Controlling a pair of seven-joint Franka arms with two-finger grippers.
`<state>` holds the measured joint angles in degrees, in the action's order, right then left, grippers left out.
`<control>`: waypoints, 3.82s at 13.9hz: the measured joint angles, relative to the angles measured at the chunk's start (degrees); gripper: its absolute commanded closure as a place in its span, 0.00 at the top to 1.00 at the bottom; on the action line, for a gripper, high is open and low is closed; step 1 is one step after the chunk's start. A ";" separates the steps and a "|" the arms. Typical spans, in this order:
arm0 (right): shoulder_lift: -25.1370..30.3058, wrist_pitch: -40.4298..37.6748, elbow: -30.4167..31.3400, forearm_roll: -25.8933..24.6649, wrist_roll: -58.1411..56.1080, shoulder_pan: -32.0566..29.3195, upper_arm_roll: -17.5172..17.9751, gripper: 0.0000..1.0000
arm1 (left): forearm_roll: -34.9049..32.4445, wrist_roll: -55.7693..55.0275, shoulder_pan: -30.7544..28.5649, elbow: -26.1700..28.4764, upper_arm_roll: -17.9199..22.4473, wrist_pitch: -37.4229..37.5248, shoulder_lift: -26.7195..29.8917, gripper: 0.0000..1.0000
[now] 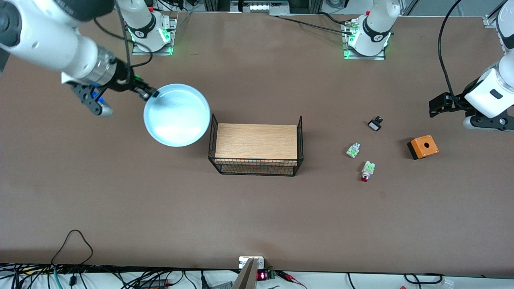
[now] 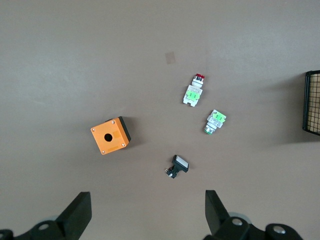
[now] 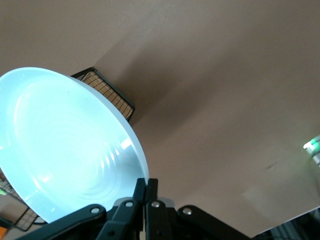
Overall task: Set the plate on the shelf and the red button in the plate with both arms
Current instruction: 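Lift the plate with the right gripper and carry it onto the wooden block, then release the plate and raise the right gripper while the left gripper reaches the buttons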
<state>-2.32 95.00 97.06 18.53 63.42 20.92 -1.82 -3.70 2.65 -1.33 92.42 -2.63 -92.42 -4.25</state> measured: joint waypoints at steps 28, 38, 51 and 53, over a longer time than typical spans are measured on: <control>-18.44 28.68 -0.68 -1.84 29.85 12.16 8.21 0.00 | 0.00 0.16 -0.05 -0.91 -0.24 1.21 -0.03 1.00; -19.10 31.38 -0.95 -3.73 26.03 11.44 6.71 1.00 | 8.25 4.71 -0.43 -9.26 0.09 0.82 -17.63 1.00; -3.37 4.99 -7.10 -19.18 -13.09 2.06 3.85 1.00 | 1.86 14.69 3.56 3.72 -0.66 -27.67 -27.31 1.00; -3.36 3.68 -7.04 -20.96 -26.46 -3.91 3.60 1.00 | 1.38 14.72 4.22 5.46 -0.67 -32.86 -29.84 1.00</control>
<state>-5.68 98.68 90.02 -2.43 36.96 17.01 1.78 -2.31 17.37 2.89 97.89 -3.31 -125.28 -34.08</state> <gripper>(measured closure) 0.000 0.000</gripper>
